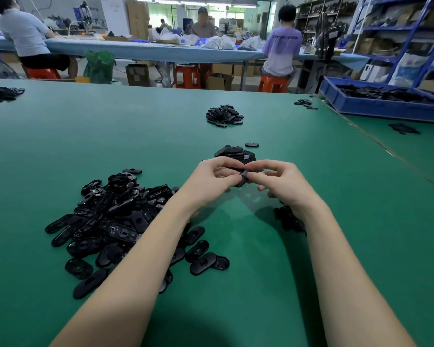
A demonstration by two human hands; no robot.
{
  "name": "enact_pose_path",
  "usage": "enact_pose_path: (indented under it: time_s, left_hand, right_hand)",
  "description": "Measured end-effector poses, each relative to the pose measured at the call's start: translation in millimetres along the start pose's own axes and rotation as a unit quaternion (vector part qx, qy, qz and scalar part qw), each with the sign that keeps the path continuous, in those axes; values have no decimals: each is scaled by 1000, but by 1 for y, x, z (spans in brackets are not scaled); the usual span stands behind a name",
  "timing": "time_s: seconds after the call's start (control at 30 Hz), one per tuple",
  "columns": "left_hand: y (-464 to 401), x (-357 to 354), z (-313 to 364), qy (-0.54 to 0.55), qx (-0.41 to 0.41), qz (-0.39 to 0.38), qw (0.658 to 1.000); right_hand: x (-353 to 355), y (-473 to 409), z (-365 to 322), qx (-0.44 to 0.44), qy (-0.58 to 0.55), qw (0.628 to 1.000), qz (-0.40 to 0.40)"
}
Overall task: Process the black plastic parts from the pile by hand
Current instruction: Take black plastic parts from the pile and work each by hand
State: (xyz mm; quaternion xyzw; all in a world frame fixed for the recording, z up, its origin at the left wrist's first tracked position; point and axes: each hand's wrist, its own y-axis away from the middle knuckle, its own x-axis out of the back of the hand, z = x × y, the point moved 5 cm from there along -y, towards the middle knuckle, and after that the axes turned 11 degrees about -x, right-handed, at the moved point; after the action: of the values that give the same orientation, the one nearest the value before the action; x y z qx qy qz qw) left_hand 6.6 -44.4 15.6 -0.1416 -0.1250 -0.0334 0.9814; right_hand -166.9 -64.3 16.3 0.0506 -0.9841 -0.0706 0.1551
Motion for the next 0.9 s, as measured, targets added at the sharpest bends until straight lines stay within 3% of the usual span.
enact_pose_path:
  time_s: [0.17,0.3,0.4,0.6,0.9]
  left_hand:
    - [3,-3,-7,42,53,15,998]
    - [3,-1,-10,19,66,26,997]
    - [4,-1,-11,30,72,25,997]
    - [6,-1,-10,74,90,38,992]
    - [7,1,-10,29,99,28,994]
  right_hand:
    - [12,1,-1,-24,106,994,17]
    - [37,0,4,-91,298,944,103]
    - [45,6,6,-131,361,912,145]
    - [47,10,6,-171,406,885,152]
    - [39,9,8,-167,423,880,137]
